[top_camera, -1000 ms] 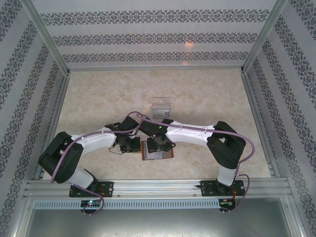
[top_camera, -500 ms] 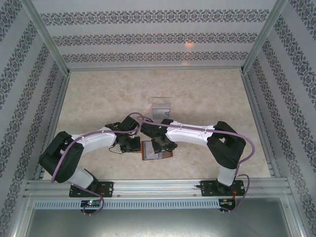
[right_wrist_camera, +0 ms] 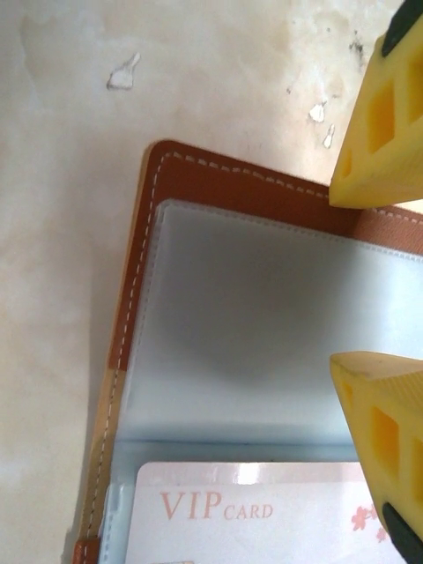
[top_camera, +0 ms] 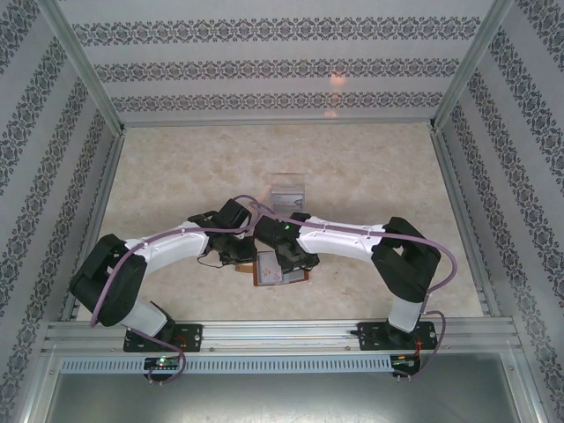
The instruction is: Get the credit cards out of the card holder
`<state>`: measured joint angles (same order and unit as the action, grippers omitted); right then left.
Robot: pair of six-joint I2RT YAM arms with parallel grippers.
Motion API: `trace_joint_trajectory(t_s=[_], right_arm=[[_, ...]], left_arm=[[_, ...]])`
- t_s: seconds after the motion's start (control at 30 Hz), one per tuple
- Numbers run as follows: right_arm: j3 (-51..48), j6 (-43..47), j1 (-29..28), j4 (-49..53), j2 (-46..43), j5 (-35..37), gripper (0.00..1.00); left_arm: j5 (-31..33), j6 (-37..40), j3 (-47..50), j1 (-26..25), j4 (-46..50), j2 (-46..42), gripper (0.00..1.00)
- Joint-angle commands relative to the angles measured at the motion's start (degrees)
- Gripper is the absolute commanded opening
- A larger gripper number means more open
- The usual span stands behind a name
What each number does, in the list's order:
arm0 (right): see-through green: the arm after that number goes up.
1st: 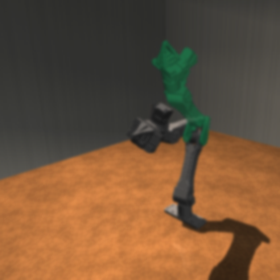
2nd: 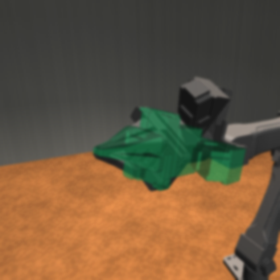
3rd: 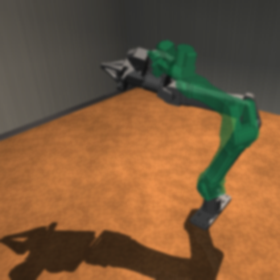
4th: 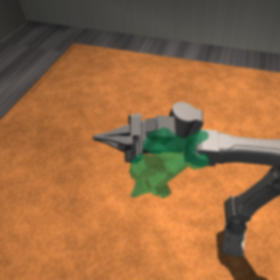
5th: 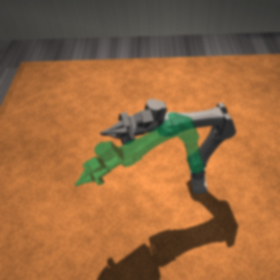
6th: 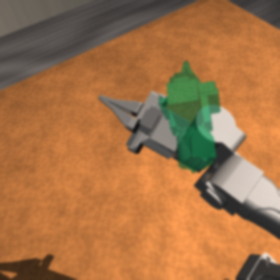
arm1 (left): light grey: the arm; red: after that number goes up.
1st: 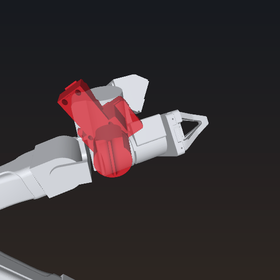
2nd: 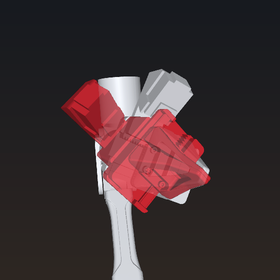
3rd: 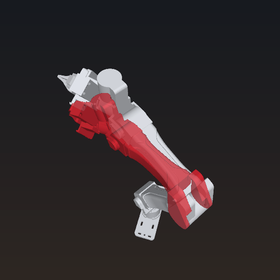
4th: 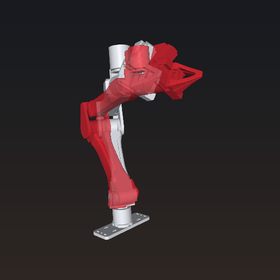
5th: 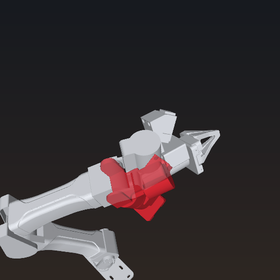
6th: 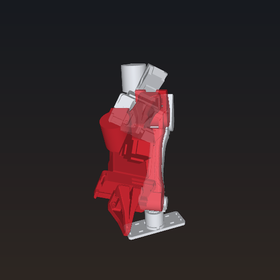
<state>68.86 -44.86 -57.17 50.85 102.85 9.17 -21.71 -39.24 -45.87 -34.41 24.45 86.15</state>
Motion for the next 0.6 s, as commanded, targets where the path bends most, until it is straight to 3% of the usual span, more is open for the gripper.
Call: trace_joint_trajectory(t_s=[0.0, 0.17, 0.57], right_arm=[[-0.7, 1.0, -0.4, 2.4, -1.7, 2.1, 0.45], [-0.2, 1.4, -0.4, 1.8, -1.9, 1.0, 0.4], [-0.6, 0.8, 0.1, -4.4, -5.5, -4.7, 0.19]], left_arm=[[-1.5, 0.0, -2.1, -1.2, 0.7, 0.5, 0.12], [-2.3, -1.0, -2.3, -3.0, -0.9, 2.2, 0.14], [-2.1, -0.9, -1.5, -3.5, -1.8, 5.7, 0.16]])
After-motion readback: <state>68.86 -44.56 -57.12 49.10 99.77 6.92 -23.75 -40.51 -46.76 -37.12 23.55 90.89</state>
